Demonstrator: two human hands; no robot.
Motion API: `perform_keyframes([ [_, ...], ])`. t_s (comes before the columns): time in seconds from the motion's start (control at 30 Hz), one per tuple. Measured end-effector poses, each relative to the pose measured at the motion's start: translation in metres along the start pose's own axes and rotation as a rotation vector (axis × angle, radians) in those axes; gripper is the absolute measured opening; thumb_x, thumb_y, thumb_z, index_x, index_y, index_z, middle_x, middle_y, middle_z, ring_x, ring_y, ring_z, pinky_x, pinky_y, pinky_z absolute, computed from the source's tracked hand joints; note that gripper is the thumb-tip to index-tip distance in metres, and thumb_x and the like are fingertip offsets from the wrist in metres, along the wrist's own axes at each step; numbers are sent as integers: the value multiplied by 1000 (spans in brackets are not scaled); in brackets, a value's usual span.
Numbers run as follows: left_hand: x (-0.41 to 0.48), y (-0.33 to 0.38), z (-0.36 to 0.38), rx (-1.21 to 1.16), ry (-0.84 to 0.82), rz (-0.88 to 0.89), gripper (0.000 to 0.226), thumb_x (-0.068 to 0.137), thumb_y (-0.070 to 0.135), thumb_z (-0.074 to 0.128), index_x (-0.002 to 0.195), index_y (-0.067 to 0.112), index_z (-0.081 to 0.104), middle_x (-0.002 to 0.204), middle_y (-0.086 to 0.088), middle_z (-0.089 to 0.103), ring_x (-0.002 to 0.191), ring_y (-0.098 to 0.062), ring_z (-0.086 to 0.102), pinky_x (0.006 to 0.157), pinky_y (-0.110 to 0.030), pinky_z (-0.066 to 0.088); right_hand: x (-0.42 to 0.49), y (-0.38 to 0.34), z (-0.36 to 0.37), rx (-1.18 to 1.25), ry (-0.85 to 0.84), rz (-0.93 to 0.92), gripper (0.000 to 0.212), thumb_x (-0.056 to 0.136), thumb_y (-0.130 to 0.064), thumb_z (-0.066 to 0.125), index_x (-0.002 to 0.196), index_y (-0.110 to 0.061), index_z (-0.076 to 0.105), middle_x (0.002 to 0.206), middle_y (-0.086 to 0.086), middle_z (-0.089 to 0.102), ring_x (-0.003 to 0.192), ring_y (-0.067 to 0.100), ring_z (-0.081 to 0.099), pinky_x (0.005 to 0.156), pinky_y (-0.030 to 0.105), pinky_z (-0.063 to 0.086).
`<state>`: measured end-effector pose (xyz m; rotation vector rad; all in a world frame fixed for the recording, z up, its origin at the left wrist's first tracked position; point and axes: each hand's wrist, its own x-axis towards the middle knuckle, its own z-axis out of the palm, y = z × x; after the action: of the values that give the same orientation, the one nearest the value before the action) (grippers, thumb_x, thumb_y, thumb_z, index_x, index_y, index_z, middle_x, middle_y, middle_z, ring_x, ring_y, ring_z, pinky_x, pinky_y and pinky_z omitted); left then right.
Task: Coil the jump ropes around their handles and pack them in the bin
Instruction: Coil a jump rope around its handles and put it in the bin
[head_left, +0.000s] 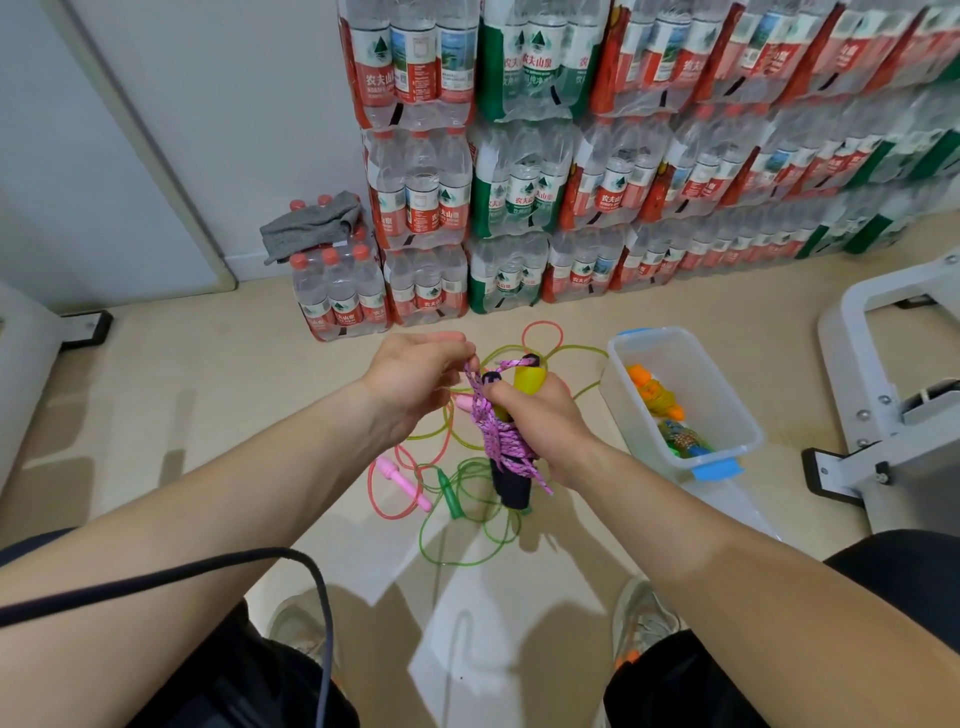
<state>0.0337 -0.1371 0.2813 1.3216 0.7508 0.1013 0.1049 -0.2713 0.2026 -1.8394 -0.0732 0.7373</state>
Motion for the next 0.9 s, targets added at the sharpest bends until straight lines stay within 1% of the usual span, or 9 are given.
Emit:
perform_keyframes([
  [0.1, 0, -3, 5, -19, 10, -23, 18, 93, -5, 58, 107, 5, 61, 65, -8, 61, 55, -13, 41, 48, -22, 31, 6, 7, -8, -74, 64, -12, 71, 55, -62, 76, 108, -16, 63, 92, -2, 74, 83, 24, 71, 70, 41, 60],
  [0.17, -2, -6, 9, -13, 3, -5, 19, 94, -8, 55, 104, 5, 64, 66, -9, 59, 55, -14, 41, 46, -21, 36, 0, 6, -11, -109, 113, -14, 69, 55, -57, 70, 107, -14, 58, 90, 1, 70, 79, 23, 67, 60, 31, 50],
  [0.27, -1, -6, 15, 21, 2, 48, 20, 94, -8, 55, 101, 8, 65, 66, -8, 60, 54, -15, 41, 49, -23, 38, 0, 5, -16, -121, 114, -44, 63, 53, -56, 67, 100, -18, 53, 84, 1, 64, 72, 22, 60, 57, 27, 42],
  [0.33, 2, -5, 20, 31, 11, 77, 19, 95, -6, 56, 105, 8, 64, 66, -8, 61, 54, -15, 41, 53, -24, 37, 0, 4, -21, -98, 121, -62, 56, 55, -54, 70, 94, -20, 50, 82, 1, 60, 69, 21, 55, 57, 28, 40],
  [0.43, 7, -3, 28, 30, -3, 118, 14, 96, -2, 58, 102, 10, 63, 68, -8, 63, 56, -15, 43, 56, -25, 38, -6, 0, -28, 9, 84, -90, 24, 72, -39, 74, 74, -21, 59, 69, -4, 67, 63, 16, 61, 63, 31, 48],
  [0.5, 10, -1, 34, 74, -30, 168, 9, 96, 4, 61, 100, 11, 65, 69, -3, 66, 63, -17, 51, 60, -27, 45, -11, 1, -33, 106, -9, -51, 26, 68, -42, 76, 76, -19, 69, 75, 1, 75, 71, 21, 70, 77, 44, 59],
  [0.57, 14, 2, 41, 122, -69, 239, 9, 95, 8, 63, 104, 8, 66, 72, -3, 69, 71, -17, 60, 66, -28, 51, -14, 1, -39, 239, -90, -8, 36, 62, -43, 79, 87, -17, 73, 89, 10, 77, 83, 30, 74, 89, 54, 57],
  [0.73, 15, 3, 61, 243, -116, 362, 20, 96, 18, 65, 115, 13, 61, 93, -16, 71, 82, -23, 69, 74, -38, 58, -22, -3, -67, 483, -122, 18, 34, 90, -25, 73, 112, 1, 69, 94, 16, 75, 81, 29, 73, 71, 38, 57],
  [0.9, 19, -9, 86, 393, -144, 301, 27, 96, 37, 62, 115, 18, 58, 97, -11, 67, 82, -25, 66, 74, -44, 57, -26, 6, -98, 549, -63, 48, 36, 86, -39, 77, 103, -6, 76, 99, 19, 76, 84, 32, 73, 81, 45, 58],
])
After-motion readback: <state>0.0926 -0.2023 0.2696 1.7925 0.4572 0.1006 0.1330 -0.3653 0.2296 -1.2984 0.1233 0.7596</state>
